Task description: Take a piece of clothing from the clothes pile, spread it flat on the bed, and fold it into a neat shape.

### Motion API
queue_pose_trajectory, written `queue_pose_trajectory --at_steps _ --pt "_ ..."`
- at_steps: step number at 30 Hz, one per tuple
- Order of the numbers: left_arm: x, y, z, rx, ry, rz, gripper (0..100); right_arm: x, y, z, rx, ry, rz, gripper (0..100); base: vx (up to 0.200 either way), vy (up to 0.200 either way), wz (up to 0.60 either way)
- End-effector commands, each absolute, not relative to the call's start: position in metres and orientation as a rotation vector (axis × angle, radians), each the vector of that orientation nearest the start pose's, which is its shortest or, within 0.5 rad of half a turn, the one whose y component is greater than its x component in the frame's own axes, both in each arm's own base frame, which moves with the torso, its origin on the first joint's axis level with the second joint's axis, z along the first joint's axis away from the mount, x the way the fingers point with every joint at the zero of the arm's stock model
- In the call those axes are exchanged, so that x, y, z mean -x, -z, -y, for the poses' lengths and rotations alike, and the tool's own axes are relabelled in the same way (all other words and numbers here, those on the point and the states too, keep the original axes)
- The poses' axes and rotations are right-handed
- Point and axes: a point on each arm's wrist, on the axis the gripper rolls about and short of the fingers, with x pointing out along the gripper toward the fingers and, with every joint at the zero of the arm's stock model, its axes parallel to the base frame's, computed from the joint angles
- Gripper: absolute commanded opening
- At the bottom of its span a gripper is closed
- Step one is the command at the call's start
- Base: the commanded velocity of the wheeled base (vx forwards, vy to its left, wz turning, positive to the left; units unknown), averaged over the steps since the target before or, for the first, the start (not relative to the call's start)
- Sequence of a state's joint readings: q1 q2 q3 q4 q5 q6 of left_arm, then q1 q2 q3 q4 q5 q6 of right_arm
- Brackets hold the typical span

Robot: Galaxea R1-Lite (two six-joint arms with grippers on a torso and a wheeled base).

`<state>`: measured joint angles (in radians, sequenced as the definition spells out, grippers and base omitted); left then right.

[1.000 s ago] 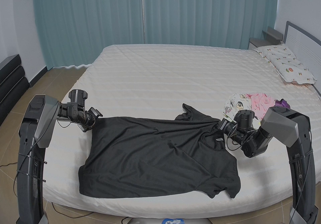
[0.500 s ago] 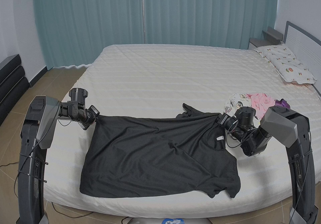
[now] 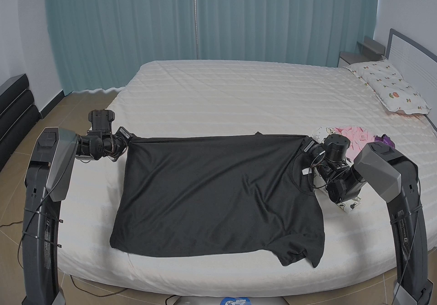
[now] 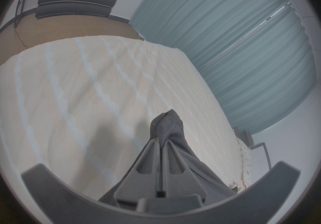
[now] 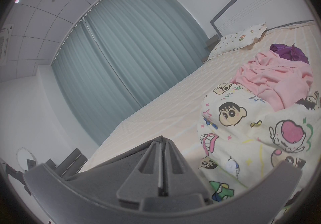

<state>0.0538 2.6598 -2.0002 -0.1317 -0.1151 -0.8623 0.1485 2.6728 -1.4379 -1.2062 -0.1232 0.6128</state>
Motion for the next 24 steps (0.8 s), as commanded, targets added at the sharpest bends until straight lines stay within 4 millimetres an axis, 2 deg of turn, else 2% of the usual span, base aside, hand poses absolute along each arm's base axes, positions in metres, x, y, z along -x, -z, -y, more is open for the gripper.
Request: queue_pose_trajectory --at_steps 1,10,11,17,21,22,23,24 --pt "-0.538 -0.038 -0.026 0.883 -0.173 -0.521 0 -0.495 0.036 -0.074 -0.598 -0.005 -0.082 0 0.0 0.0 0.0" --pt "-0.539 -0.026 -0.025 0.883 -0.179 -0.543 0 -0.498 0.046 -0.078 -0.587 -0.007 -0.107 0 0.0 0.0 0.0" --pt "-0.539 -0.025 -0.025 0.886 -0.181 -0.544 100 -0.498 0.046 -0.077 -0.586 -0.006 -0.113 100 0.0 0.0 0.0" --pt "-0.539 -0.018 -0.024 0.885 -0.188 -0.56 100 -0.491 0.047 -0.073 -0.555 -0.012 -0.137 100 0.0 0.0 0.0" --pt "-0.535 -0.02 -0.028 0.889 -0.206 -0.579 100 -0.478 0.019 -0.064 -0.56 -0.043 -0.13 100 0.0 0.0 0.0" --pt "-0.535 -0.019 -0.028 0.889 -0.208 -0.583 100 -0.477 0.019 -0.064 -0.56 -0.045 -0.133 100 0.0 0.0 0.0" --pt "-0.529 -0.024 -0.033 0.893 -0.227 -0.602 100 -0.464 0.006 -0.057 -0.565 -0.091 -0.168 100 0.0 0.0 0.0" --pt "-0.528 -0.026 -0.033 0.893 -0.227 -0.601 100 -0.462 0.005 -0.057 -0.565 -0.097 -0.171 100 0.0 0.0 0.0"
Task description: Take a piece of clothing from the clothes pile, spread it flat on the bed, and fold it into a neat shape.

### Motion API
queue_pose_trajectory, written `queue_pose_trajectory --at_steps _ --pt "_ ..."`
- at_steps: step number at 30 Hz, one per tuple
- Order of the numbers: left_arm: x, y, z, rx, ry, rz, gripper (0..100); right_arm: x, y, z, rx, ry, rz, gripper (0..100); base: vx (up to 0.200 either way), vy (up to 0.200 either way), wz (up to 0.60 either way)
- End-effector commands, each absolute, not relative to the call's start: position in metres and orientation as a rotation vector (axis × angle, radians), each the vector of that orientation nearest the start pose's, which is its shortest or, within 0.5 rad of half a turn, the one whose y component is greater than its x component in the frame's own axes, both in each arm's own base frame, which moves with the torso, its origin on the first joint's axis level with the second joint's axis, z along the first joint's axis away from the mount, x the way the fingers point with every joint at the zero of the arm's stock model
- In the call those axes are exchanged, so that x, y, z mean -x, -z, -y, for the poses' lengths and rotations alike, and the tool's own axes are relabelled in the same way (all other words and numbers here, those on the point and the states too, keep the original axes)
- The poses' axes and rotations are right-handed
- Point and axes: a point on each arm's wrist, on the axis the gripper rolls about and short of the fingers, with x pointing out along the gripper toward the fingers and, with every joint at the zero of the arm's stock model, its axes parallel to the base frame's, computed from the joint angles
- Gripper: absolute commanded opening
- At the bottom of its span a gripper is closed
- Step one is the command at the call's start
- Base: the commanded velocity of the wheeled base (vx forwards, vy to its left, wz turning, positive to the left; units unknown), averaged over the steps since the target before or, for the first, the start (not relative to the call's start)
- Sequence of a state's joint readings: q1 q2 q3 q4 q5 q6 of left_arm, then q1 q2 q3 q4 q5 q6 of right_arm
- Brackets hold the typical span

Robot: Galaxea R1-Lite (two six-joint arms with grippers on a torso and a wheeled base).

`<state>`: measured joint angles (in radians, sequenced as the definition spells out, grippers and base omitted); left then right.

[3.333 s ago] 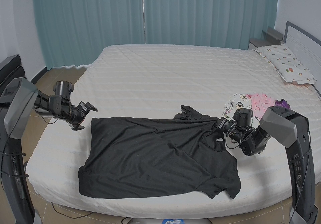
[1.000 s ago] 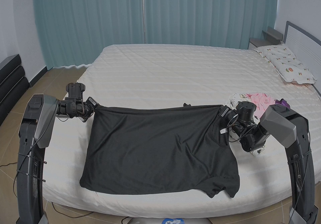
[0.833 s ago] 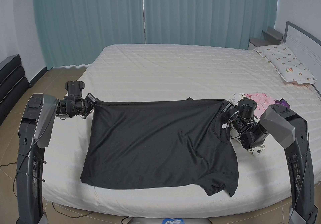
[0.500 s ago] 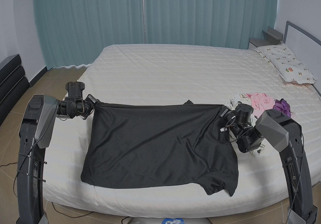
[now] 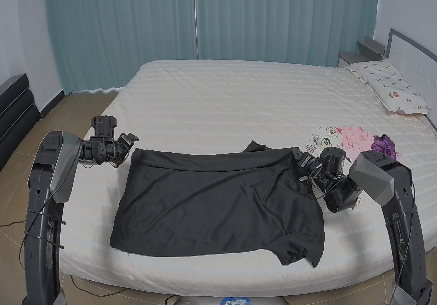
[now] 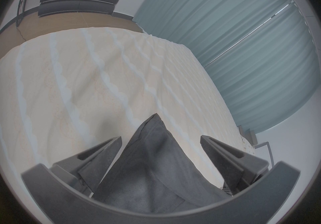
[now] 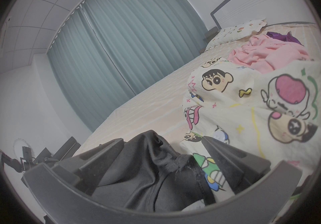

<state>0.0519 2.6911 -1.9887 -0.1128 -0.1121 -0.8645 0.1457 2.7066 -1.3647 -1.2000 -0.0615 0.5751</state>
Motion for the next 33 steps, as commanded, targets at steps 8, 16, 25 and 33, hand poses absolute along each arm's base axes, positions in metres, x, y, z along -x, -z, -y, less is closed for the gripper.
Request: queue_pose_trajectory --at_steps 8,16,25,33 --pt "-0.473 -0.064 -0.035 0.932 -0.151 -0.682 100 -0.406 -0.04 -0.034 -0.58 -0.208 -0.253 100 0.0 0.0 0.0" --pt "-0.401 -0.064 -0.025 0.947 -0.111 -0.747 100 -0.333 -0.052 -0.03 -0.583 -0.177 -0.387 100 0.0 0.0 0.0" --pt "-0.315 -0.048 -0.003 0.906 -0.126 -0.903 100 -0.261 -0.026 -0.03 -0.583 -0.134 -0.62 100 0.0 0.0 0.0" --pt "-0.278 -0.023 0.0 0.824 -0.16 -1.035 100 -0.24 -0.005 -0.033 -0.596 -0.139 -0.759 100 0.0 0.0 0.0"
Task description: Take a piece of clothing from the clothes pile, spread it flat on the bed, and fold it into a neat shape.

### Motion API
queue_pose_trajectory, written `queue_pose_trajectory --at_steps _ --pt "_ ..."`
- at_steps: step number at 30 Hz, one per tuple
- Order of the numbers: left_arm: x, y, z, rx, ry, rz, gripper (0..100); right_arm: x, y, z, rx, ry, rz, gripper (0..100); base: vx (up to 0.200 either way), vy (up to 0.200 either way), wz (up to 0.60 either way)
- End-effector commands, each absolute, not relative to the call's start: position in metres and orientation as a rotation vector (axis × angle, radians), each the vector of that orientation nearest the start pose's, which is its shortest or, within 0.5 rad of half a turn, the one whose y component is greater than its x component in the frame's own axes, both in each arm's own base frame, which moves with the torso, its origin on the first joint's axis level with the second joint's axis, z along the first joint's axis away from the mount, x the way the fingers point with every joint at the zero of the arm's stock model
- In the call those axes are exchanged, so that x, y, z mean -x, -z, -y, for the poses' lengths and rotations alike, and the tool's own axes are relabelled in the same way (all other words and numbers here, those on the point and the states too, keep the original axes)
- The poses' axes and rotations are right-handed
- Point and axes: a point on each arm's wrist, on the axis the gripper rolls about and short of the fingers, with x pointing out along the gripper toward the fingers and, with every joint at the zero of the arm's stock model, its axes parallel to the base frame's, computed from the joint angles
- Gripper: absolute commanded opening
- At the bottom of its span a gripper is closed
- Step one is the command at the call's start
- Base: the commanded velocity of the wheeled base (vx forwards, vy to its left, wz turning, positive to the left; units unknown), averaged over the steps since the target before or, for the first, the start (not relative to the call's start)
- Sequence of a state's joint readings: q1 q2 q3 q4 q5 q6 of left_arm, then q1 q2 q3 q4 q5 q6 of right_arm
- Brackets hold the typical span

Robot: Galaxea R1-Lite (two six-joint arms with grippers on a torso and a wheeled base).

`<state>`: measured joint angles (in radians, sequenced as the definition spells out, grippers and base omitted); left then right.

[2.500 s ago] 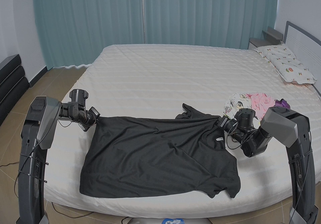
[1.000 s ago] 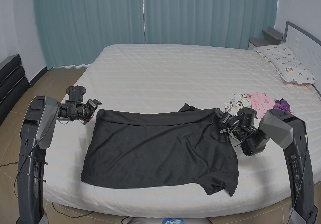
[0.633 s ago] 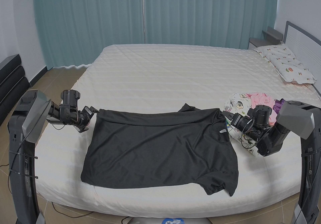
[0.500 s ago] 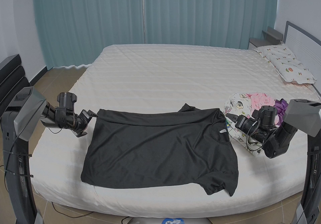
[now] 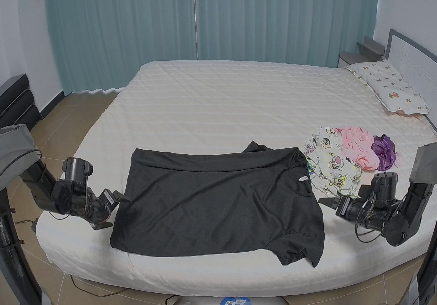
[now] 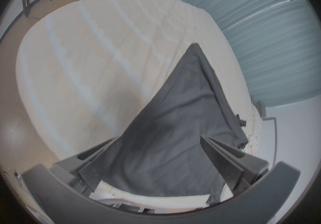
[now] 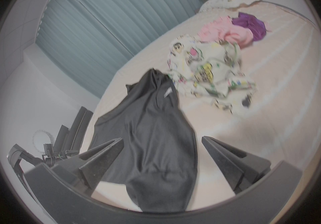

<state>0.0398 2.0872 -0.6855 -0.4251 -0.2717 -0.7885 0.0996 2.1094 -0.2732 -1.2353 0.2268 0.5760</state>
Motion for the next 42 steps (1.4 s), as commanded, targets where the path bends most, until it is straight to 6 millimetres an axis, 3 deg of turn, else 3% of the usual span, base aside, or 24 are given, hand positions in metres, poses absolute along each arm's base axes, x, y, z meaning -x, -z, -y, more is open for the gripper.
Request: queue_pose_trajectory --at_steps 1,9,20,34,35,38,42 --pt "-0.277 -0.018 -0.001 0.803 -0.166 -1.049 100 -0.238 -0.005 -0.033 -0.6 -0.144 -0.755 100 0.0 0.0 0.0" --pt "-0.286 0.01 -0.003 0.744 -0.248 -1.01 100 -0.229 0.002 -0.033 -0.63 -0.133 -0.764 100 0.0 0.0 0.0" --pt "-0.272 0.015 0.011 0.675 -0.227 -1.089 100 -0.22 0.019 -0.032 -0.632 -0.129 -0.775 100 0.0 0.0 0.0" --pt "-0.273 0.018 0.02 0.627 -0.242 -1.095 100 -0.213 0.028 -0.029 -0.657 -0.086 -0.837 100 0.0 0.0 0.0" --pt "-0.273 0.017 0.021 0.626 -0.238 -1.096 0 -0.214 0.027 -0.027 -0.677 -0.073 -0.828 100 0.0 0.0 0.0" --pt "-0.276 0.016 0.021 0.632 -0.237 -1.082 0 -0.215 0.026 -0.019 -0.708 -0.056 -0.816 100 0.0 0.0 0.0" --pt "-0.276 0.015 0.021 0.631 -0.242 -1.089 0 -0.214 0.026 -0.024 -0.704 -0.11 -0.832 100 0.0 0.0 0.0"
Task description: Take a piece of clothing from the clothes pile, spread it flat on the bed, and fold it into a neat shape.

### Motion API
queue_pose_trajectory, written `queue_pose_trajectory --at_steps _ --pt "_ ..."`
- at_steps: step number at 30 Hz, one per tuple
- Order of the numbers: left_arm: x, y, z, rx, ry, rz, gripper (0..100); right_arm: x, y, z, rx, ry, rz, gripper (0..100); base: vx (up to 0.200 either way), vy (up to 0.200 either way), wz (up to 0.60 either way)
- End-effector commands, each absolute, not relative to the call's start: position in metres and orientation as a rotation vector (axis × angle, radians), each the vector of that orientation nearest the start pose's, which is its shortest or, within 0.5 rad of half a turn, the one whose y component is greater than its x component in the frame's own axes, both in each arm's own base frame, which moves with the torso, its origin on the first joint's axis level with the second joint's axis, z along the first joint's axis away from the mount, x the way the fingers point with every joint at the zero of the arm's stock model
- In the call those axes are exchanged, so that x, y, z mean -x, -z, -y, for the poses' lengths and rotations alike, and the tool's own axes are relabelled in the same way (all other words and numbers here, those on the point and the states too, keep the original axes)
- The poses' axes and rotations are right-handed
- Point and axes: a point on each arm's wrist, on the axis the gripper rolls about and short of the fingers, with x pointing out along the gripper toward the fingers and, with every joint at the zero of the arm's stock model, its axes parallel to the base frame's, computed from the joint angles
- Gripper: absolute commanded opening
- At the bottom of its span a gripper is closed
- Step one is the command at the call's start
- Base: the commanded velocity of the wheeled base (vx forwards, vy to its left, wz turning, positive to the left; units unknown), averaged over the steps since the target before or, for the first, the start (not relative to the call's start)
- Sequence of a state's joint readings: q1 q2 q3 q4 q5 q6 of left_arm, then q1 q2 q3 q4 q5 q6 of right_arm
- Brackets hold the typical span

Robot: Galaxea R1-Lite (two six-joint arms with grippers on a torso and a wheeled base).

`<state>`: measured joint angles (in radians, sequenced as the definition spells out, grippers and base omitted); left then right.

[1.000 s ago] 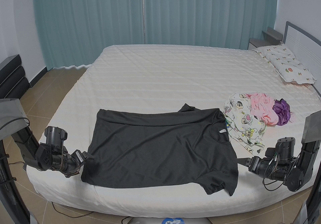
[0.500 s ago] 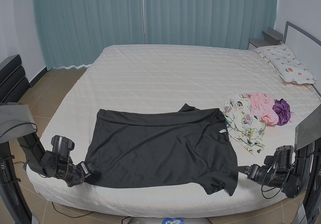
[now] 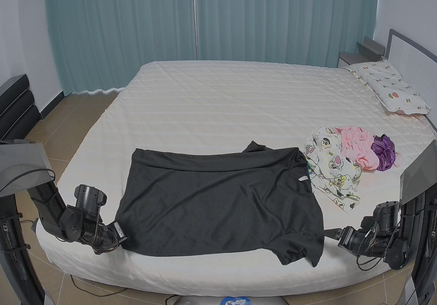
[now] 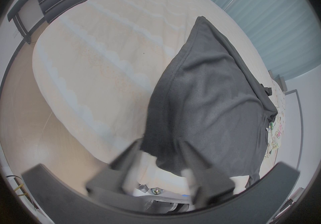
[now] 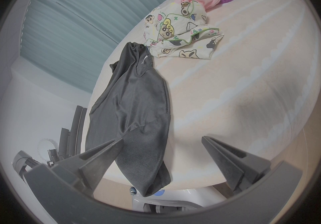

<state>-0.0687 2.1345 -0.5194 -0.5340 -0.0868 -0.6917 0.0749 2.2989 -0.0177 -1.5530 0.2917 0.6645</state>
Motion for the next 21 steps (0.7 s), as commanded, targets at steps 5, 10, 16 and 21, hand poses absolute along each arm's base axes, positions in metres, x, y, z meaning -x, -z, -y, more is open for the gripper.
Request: queue_pose_trajectory --at_steps 5,10,16,21 --pt "-0.278 0.012 0.015 0.632 -0.279 -1.095 0 -0.224 0.028 -0.041 -0.675 -0.186 -0.821 100 0.0 0.0 0.0" --pt "-0.275 0.01 0.003 0.661 -0.314 -1.084 0 -0.249 0.04 -0.06 -0.645 -0.255 -0.787 100 0.0 0.0 0.0" --pt "-0.275 0.008 -0.006 0.687 -0.329 -1.07 0 -0.263 0.05 -0.065 -0.617 -0.269 -0.788 100 0.0 0.0 0.0" --pt "-0.274 0.01 -0.004 0.696 -0.312 -1.085 0 -0.26 0.051 -0.06 -0.616 -0.247 -0.8 100 0.0 0.0 0.0"
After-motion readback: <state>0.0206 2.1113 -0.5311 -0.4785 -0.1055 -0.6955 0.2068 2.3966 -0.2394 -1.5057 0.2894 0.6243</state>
